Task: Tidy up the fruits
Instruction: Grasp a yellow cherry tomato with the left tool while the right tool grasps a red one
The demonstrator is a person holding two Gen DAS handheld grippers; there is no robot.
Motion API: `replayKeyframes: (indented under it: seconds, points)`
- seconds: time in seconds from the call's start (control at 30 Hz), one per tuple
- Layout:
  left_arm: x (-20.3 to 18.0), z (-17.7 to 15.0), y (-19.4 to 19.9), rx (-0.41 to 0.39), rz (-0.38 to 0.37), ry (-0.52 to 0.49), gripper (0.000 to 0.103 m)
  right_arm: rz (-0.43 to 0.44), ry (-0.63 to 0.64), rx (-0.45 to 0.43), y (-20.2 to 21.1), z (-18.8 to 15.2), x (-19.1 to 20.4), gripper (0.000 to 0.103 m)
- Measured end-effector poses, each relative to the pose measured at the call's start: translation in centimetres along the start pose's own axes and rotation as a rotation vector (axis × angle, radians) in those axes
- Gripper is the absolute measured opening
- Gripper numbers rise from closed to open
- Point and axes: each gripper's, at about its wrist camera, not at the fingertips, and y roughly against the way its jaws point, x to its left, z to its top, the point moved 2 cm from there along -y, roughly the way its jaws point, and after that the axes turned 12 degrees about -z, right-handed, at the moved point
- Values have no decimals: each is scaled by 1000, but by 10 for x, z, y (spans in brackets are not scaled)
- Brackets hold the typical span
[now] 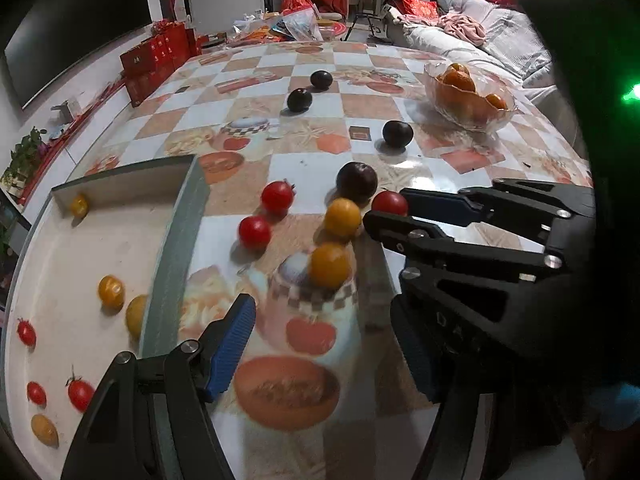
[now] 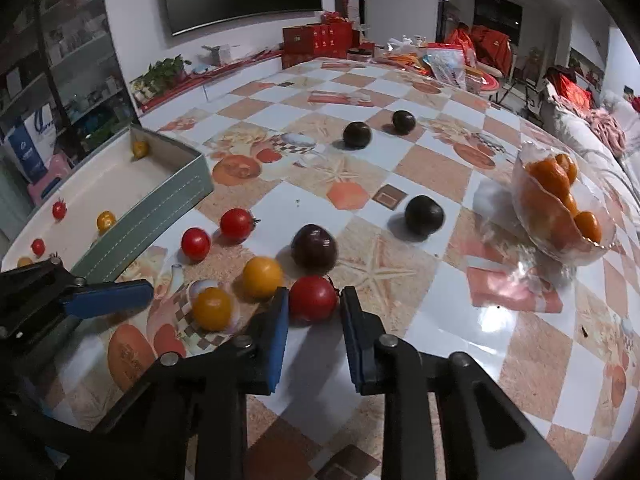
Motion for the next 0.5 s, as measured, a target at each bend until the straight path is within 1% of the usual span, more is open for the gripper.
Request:
replayKeyframes:
  seconds: [0.13,0.17,0.23,0.27,0.3,0.33,0.37,0.4,0.43,0.5]
  points:
    - [-7,8,-10,4,0,-12,71,-17,-64,7,1,-4,-20,28]
    - [-8,10,-13,3,2,-17,68,-18,-82,10,2,-6,-27,28]
    - [-12,16,-15,-7,-1,-33,55,-13,-105,13,3,-8,-35,28]
    - [-13,18,-16,-9,-3,-39,52,-8,-123,15,4,-10,-39,28]
    - [-14,19,-17,-11,-6,-40,46,-7,-133,16,5,-11,-43,28]
    - [-15,20,-16,-15,-10,-41,37,-7,-141,16,6,-12,-45,27]
    - [-16,20,-16,-20,-5,-48,34,-9,-147,18,6,-13,-47,27]
    - [-16,20,-16,-25,-6,-53,27,-11,-153,18,7,-15,-49,28]
    - [-16,19,-15,-31,-14,-57,22,-11,-157,19,7,-16,-50,28]
    - [-15,18,-15,-39,-21,-59,22,-9,-171,22,9,-18,-51,28]
